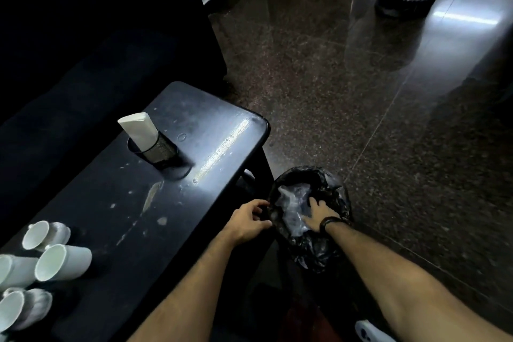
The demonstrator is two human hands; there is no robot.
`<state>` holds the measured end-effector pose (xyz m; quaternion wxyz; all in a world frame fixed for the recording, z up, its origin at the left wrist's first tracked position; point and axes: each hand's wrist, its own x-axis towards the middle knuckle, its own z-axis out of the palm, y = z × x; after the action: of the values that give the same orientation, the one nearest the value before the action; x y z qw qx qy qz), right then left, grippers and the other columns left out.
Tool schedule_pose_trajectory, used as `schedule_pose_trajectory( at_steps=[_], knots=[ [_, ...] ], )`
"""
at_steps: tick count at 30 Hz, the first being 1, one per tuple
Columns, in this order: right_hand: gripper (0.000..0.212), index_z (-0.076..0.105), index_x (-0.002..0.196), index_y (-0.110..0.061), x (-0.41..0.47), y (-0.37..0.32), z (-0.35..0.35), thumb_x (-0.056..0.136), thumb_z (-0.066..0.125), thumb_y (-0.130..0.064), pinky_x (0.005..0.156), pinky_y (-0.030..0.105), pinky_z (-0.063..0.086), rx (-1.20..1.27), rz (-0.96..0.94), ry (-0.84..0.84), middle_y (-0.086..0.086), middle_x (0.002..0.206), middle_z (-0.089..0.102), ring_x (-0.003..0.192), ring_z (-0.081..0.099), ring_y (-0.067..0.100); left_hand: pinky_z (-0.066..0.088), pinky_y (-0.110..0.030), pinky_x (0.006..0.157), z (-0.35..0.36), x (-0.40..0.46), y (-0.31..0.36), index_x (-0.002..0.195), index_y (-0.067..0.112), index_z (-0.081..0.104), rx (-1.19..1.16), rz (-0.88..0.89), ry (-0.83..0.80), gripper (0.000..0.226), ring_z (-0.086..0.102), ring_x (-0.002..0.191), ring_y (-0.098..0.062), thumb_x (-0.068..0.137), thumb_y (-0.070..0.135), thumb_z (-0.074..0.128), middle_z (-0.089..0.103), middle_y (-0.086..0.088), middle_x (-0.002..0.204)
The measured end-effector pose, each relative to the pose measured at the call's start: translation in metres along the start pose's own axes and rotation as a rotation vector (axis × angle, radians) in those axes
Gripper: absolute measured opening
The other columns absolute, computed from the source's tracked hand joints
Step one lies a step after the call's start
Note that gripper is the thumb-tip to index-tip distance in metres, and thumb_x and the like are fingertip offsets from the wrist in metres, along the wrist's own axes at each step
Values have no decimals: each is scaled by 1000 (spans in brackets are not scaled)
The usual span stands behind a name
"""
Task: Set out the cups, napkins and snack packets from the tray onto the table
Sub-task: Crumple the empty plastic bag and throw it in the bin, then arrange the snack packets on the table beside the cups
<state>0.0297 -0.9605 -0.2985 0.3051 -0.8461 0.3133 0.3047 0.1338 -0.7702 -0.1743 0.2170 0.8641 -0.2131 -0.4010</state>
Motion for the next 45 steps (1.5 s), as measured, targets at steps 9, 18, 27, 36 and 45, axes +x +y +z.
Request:
schedule_pose_trajectory(
  at_steps=[9,18,27,36,45],
  knots=[
    [52,29,149,-12,15,-19,36,99,43,-13,102,52,44,-606,-303,3,20,155,24,127,45,42,46,-23,99,8,12,8,141,21,51,26,29,-8,58,60,113,-17,87,25,71,59,-5,129],
    [45,46,141,-4,48,-10,52,98,43,-18,109,40,40,-424,-34,-341,16,146,47,133,47,31,43,-17,93,18,21,-17,137,25,53,21,25,-8,52,59,114,-14,88,24,70,59,-1,128],
    [47,44,137,-5,31,-15,34,93,50,-18,102,42,42,-496,-187,158,17,140,44,128,43,33,44,-21,96,2,13,-11,140,25,51,70,6,-1,55,58,112,-14,89,28,70,59,-2,128],
    [38,48,124,-12,-11,-91,-59,87,48,-16,84,39,43,-416,-513,659,11,117,52,105,52,31,42,-17,89,-48,-25,7,133,23,57,90,89,199,50,63,109,-17,85,23,71,64,1,115],
    [65,33,148,-10,-83,-227,-89,92,53,-36,110,41,35,-251,-853,758,12,149,40,135,40,30,37,-38,112,-125,-123,-41,144,22,45,147,55,512,59,47,134,-21,89,29,65,48,0,147]
  ],
)
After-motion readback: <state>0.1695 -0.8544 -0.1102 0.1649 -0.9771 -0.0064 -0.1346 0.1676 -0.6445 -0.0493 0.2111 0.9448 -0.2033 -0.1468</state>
